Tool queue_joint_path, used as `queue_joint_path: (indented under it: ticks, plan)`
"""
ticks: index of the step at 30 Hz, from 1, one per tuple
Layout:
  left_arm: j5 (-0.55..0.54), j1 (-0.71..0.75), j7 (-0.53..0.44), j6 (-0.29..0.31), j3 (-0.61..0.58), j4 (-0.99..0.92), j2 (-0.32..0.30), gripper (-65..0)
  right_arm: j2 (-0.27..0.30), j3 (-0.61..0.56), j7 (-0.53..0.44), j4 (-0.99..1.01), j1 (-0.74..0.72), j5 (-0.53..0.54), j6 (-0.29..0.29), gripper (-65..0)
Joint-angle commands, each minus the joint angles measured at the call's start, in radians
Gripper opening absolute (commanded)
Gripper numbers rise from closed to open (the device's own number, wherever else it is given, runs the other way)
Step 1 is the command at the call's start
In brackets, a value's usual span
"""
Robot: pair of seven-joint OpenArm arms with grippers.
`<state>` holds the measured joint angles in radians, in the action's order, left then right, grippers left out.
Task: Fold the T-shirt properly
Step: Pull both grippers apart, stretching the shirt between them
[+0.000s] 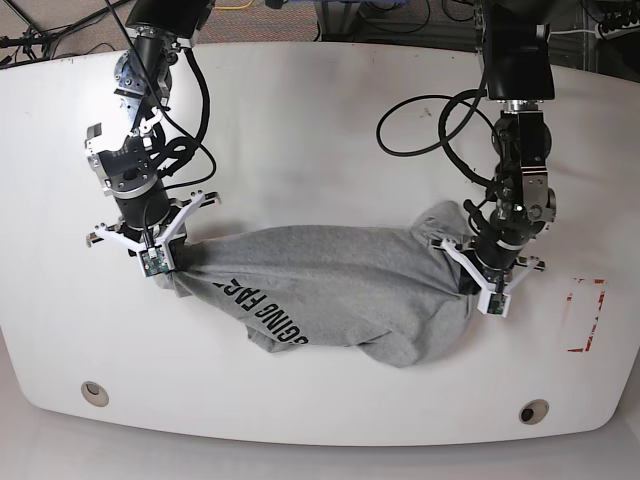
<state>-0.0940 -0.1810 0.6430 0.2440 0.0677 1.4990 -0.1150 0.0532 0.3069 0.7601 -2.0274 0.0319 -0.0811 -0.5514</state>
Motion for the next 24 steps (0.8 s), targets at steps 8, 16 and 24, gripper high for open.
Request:
queue_joint_path:
  ticks: [8,16,24]
  plan:
    - [0.006,-0.056,0.049,0.029,0.149,0.172,-0.037,-64.8,0.018,0.006,-0.026,-0.009,-0.127,0.005,0.005,-65.0]
    - [0.014,-0.105,0.129,0.084,0.181,0.263,-0.051,-64.8,0.020,-0.001,-0.022,-0.014,-0.209,0.002,0.010,-65.0]
    - [-0.003,-0.108,0.127,0.141,0.153,0.342,-0.065,-64.8,0.036,0.000,-0.023,-0.042,-0.219,0.005,0.014,-65.0]
